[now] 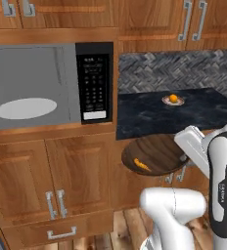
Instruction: Remove the orange from the bowl and place it on the small plate. Then place the bowl with only the shrimp in the microwave, close the door, and press the start button to microwave the shrimp.
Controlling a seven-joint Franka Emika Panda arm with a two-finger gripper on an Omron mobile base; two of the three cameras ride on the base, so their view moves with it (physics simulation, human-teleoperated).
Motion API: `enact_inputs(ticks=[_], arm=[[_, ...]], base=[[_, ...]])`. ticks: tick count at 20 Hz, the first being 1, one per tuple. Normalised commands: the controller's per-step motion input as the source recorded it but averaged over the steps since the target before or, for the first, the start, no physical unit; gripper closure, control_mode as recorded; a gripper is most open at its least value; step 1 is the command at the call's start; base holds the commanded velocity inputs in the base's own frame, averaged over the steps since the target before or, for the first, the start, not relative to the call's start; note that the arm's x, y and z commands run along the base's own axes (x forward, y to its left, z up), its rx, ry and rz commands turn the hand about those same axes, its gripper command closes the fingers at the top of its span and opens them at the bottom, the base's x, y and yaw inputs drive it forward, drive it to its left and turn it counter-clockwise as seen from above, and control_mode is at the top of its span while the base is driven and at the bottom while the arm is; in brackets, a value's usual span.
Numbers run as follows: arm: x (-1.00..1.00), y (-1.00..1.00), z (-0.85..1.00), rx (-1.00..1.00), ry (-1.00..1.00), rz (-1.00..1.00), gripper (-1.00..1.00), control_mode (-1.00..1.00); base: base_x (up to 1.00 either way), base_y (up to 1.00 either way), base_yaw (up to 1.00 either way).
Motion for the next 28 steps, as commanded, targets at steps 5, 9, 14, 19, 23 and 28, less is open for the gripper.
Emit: enact_inputs(ticks=[5,9,14,19,23,28], arm=[[0.0,0.0,0.0,0.0,0.0,0.0,1.0,1.0],[0.0,0.0,0.0,0.0,0.0,0.0,1.0,1.0],[0.0,0.0,0.0,0.0,0.0,0.0,1.0,1.0],[0.0,0.0,0.0,0.0,0.0,0.0,1.0,1.0],[0.0,0.0,0.0,0.0,0.0,0.0,1.0,1.0],[0.0,0.0,0.0,0.0,0.0,0.0,1.0,1.0]], base=[[0.0,1.0,0.0],[-0.01,0.39,0.05],[0.02,0.42,0.08],[0.07,0.75,0.05],[0.35,0.12,0.0],[0.36,0.24,-0.01]])
